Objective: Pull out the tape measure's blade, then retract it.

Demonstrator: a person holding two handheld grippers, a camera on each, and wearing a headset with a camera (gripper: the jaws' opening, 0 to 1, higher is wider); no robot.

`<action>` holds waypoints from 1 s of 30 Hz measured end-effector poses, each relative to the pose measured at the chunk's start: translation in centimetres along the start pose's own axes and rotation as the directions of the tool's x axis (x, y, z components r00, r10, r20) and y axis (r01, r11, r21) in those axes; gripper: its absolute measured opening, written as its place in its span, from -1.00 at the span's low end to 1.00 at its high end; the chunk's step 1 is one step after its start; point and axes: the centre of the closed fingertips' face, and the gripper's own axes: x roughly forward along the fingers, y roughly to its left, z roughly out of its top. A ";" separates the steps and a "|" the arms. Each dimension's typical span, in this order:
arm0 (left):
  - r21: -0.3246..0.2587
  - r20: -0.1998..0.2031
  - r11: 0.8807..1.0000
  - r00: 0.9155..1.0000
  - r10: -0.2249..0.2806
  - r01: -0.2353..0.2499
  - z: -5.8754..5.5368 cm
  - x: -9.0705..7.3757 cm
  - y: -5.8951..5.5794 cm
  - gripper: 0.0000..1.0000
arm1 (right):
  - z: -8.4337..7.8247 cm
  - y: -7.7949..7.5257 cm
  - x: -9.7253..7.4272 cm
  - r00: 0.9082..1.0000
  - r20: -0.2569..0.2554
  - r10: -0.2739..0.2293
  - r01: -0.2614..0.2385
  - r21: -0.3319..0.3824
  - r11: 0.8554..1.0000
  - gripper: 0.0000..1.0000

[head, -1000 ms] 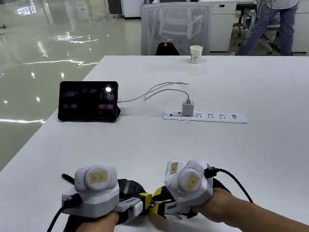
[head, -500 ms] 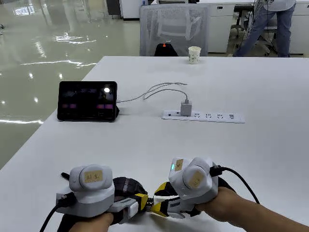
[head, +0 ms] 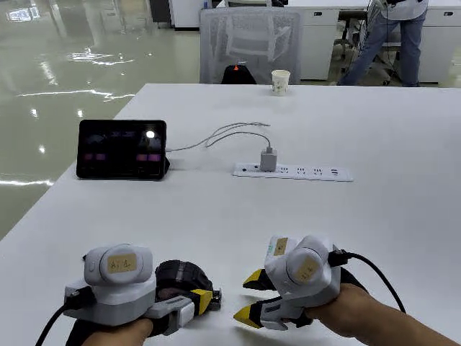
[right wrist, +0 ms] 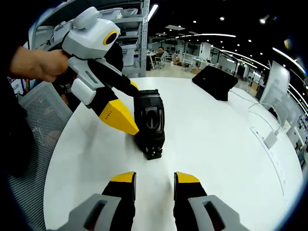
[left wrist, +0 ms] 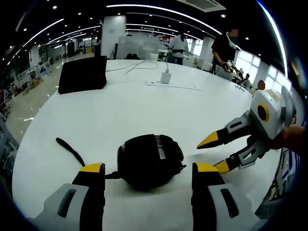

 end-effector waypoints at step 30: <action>0.135 0.020 0.986 0.995 -0.101 0.097 -1.2 -2.3 -1.5 0.61 | -2.4 0.9 -6.3 0.984 0.025 -0.176 0.170 0.146 0.975 -0.07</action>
